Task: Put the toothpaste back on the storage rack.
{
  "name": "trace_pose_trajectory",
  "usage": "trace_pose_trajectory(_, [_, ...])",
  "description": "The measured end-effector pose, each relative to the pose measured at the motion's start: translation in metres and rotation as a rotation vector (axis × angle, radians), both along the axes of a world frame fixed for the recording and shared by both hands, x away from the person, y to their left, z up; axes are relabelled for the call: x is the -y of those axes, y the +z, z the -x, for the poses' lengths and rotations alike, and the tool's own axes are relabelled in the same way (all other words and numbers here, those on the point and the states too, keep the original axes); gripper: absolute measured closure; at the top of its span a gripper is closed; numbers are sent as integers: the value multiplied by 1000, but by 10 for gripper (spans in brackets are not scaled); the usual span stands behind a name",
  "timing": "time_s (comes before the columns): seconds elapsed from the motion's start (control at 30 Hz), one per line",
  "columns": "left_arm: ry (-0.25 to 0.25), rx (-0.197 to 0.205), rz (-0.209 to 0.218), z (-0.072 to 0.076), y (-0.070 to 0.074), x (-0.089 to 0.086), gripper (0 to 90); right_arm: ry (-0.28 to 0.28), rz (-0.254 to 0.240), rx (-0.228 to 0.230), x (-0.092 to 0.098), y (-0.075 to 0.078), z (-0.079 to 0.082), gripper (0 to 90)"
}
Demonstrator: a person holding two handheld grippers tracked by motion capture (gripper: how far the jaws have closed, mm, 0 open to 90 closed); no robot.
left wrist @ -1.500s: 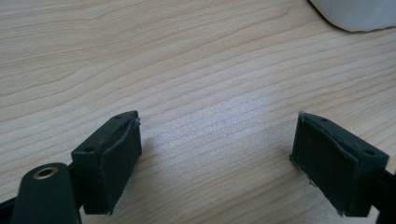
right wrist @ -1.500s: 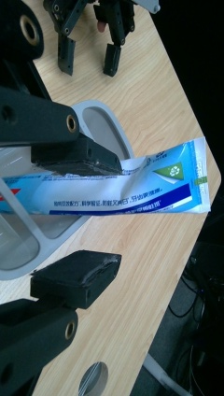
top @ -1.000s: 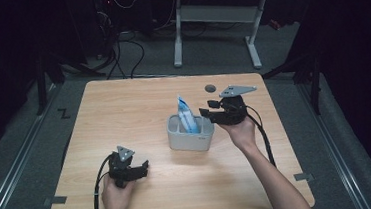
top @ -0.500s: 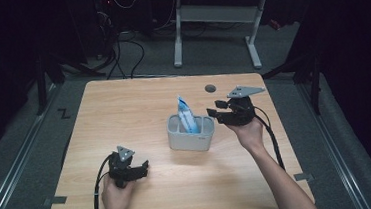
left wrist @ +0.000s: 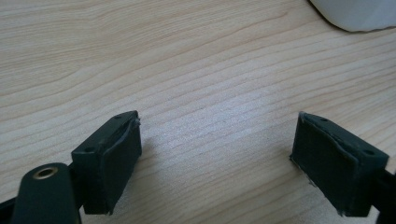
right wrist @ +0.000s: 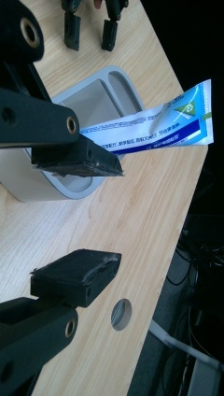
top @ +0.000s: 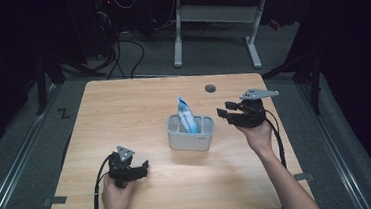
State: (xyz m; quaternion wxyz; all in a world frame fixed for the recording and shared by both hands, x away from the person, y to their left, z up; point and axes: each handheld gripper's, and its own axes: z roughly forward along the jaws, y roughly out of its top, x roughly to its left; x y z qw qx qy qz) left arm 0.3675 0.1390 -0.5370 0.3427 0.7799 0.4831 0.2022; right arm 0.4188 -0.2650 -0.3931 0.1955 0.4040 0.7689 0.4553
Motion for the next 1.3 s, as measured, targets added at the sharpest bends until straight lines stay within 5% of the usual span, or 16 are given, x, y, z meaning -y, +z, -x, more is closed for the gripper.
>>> trace_pose_trajectory(0.5, [1,0,1,0,0,0,161,-43,35,19,14,-4,10,516])
trace_pose_trajectory(1.3, [1,0,0,0,0,0,160,-89,10,-1,34,-18,21,518])
